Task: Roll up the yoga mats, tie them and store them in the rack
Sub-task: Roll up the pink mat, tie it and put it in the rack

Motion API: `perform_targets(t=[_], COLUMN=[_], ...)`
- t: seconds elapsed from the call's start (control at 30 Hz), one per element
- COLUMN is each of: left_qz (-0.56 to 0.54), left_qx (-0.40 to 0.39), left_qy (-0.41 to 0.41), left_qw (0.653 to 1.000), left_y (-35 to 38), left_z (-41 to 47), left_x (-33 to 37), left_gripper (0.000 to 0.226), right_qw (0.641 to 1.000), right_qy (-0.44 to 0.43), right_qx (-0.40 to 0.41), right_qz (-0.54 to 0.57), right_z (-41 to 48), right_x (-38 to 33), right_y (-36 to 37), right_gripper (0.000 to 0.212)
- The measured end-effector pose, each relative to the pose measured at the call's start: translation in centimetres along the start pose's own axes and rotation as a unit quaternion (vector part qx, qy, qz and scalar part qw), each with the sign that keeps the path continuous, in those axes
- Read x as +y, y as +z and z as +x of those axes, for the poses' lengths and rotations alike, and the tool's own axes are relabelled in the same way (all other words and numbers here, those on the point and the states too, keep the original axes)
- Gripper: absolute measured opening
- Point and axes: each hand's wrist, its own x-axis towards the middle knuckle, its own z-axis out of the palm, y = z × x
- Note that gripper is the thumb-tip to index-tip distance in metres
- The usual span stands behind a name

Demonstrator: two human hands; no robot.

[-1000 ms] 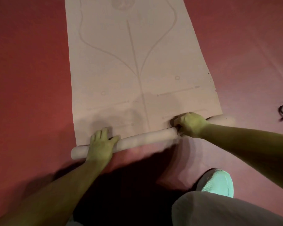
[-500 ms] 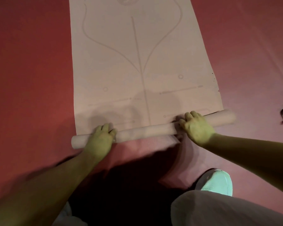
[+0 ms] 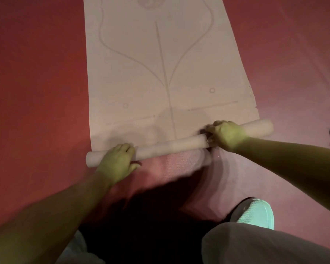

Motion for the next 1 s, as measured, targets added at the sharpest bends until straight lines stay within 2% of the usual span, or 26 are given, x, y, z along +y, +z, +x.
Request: perform_targets(t=[0.1, 0.17, 0.23, 0.27, 0.4, 0.47, 0.6, 0.73, 0.87, 1.0], left_qz=[0.023, 0.005, -0.017, -0.02, -0.025, -0.026, 0.013, 0.016, 0.038, 0.089], left_qx=[0.025, 0.042, 0.028, 0.019, 0.059, 0.06, 0.049, 0.121, 0.031, 0.058], left_qy=[-0.024, -0.053, -0.074, -0.081, -0.114, -0.106, -0.075, -0.033, -0.032, -0.089], left_qw=[0.999, 0.998, 0.997, 0.996, 0.991, 0.992, 0.996, 0.992, 0.998, 0.99], left_y=[-0.9, -1.4, -1.7, -1.9, -2.3, -2.3, -1.7, -1.4, -1.3, -2.7], left_z=[0.6, 1.2, 2.1, 2.5, 3.4, 3.4, 2.9, 2.4, 3.7, 5.0], left_x=[0.2, 0.4, 0.2, 0.2, 0.1, 0.2, 0.3, 0.2, -0.4, 0.1], left_gripper=[0.037, 0.031, 0.035, 0.035, 0.02, 0.022, 0.052, 0.046, 0.067, 0.054], right_qw=[0.992, 0.983, 0.982, 0.982, 0.982, 0.986, 0.991, 0.993, 0.986, 0.98], right_qy=[0.024, 0.029, 0.037, 0.038, 0.003, -0.01, -0.009, 0.007, 0.023, -0.008], right_qx=[0.08, 0.123, 0.114, 0.112, 0.108, 0.076, 0.022, 0.039, 0.076, 0.126], right_qz=[-0.092, -0.134, -0.148, -0.149, -0.153, -0.146, -0.129, -0.108, -0.145, -0.154], right_z=[-0.2, -0.3, -0.4, -0.4, -0.9, -0.7, 1.1, 2.6, 2.9, 2.3], right_x=[-0.1, -0.5, -1.2, -1.5, -2.0, -1.8, -1.4, -1.5, -1.7, -2.3], right_y=[0.3, 0.3, 0.0, 0.1, 0.4, 0.2, -1.9, -2.8, -2.9, -2.6], right_gripper=[0.045, 0.037, 0.025, 0.025, 0.014, 0.029, 0.045, 0.04, 0.032, 0.019])
